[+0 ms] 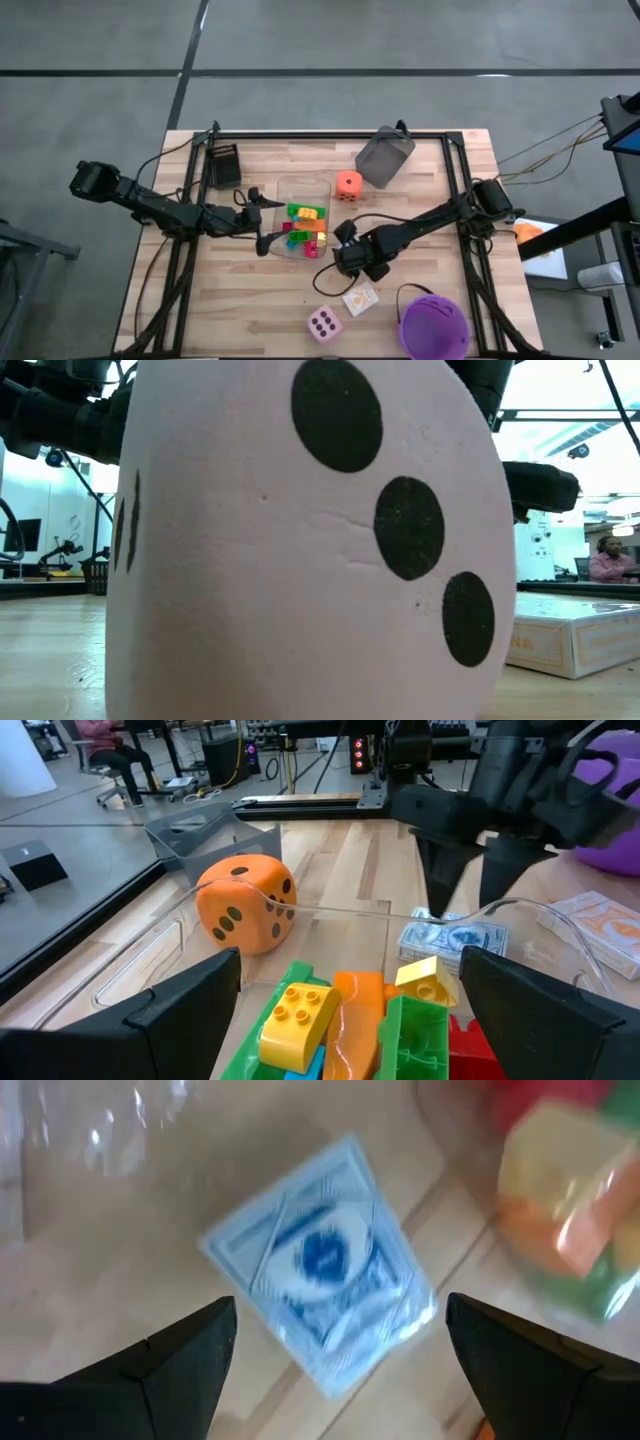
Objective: Pick & Place Toys
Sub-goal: Put the blue deck of cards into the black basket
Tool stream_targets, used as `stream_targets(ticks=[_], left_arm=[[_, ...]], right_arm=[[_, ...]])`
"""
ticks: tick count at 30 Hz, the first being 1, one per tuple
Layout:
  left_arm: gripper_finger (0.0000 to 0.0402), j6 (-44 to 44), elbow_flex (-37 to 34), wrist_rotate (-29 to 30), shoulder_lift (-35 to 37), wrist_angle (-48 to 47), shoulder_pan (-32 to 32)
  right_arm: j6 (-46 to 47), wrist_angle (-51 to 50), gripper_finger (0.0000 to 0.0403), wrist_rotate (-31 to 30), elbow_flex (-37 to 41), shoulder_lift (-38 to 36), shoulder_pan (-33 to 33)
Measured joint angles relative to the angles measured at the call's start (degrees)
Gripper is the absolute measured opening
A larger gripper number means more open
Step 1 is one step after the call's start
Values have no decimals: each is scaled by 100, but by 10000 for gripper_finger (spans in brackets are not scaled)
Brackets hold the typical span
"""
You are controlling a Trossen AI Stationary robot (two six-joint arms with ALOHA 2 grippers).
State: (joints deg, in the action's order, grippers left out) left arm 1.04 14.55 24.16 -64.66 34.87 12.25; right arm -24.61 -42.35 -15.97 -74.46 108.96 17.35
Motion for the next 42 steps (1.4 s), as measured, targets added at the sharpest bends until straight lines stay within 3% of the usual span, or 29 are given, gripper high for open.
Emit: stream_targets(ticks=[19, 28, 42], left_arm=[[376, -15, -1, 0, 2, 0, 0], [376, -14, 0, 0, 2, -20, 0], [376, 7, 0, 0, 2, -42, 0]], right_arm=[[-1270, 267, 357, 739, -20, 208, -347], [-311, -385, 357, 958, -17, 230, -313], [233, -610, 345, 1052, 79, 284, -5]])
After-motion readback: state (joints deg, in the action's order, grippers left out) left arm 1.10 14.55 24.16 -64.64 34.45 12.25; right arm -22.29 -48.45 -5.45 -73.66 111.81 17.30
